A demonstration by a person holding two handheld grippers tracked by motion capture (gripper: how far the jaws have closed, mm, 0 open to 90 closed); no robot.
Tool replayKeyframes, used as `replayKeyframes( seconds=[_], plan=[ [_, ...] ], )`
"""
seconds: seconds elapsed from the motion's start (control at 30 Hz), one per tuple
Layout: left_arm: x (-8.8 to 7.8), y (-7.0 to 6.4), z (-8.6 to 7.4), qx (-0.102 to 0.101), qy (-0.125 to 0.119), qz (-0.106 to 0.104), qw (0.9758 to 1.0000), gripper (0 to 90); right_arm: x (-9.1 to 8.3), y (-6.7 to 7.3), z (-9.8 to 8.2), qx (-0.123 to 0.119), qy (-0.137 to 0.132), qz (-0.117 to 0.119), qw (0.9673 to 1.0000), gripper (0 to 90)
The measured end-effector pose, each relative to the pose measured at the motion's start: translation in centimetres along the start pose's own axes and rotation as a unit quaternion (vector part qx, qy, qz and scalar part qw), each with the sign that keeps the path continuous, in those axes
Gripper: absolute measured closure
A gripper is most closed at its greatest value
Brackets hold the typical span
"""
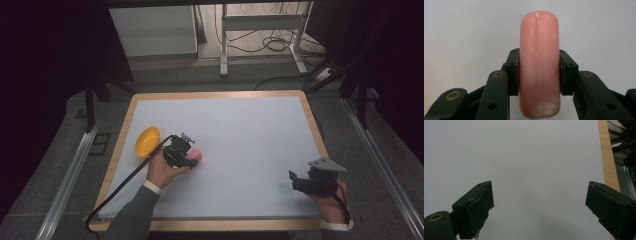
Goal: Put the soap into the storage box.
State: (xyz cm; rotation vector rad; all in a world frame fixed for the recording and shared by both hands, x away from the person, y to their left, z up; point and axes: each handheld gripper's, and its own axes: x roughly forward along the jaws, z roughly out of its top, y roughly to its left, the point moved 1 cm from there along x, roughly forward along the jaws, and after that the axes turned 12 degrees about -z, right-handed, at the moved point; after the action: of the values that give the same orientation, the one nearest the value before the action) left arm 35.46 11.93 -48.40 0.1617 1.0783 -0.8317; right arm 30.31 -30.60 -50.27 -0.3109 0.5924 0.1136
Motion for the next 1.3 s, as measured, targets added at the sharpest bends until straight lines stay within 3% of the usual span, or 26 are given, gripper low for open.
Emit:
replayKeyframes(
  seconds=[0.37, 0.8, 0.9, 1.3],
  plan=[
    [-2.1, 0.2, 0.4, 0.005, -0.025, -0.002, 0.9997, 60.1, 0.0, -0.2, 0.0, 0.002, 0.001, -0.001, 1.0, 7.5],
    [-3.9, 0.8, 0.4, 0.002, -0.049, 0.009, 0.9988, 60.1, 0.0, -0.3, -0.1, 0.004, 0.001, -0.003, 1.0, 7.5],
    [-4.5, 0.6, 0.6, 0.01, -0.061, 0.021, 0.9978, 60.1, 0.0, -0.3, -0.1, 0.004, 0.001, -0.003, 1.0, 7.5],
    [-5.8, 0.8, 1.2, 0.012, -0.075, 0.027, 0.9967, 60.2, 0.0, -0.4, -0.1, 0.005, 0.0, -0.001, 1.0, 7.5]
  ],
)
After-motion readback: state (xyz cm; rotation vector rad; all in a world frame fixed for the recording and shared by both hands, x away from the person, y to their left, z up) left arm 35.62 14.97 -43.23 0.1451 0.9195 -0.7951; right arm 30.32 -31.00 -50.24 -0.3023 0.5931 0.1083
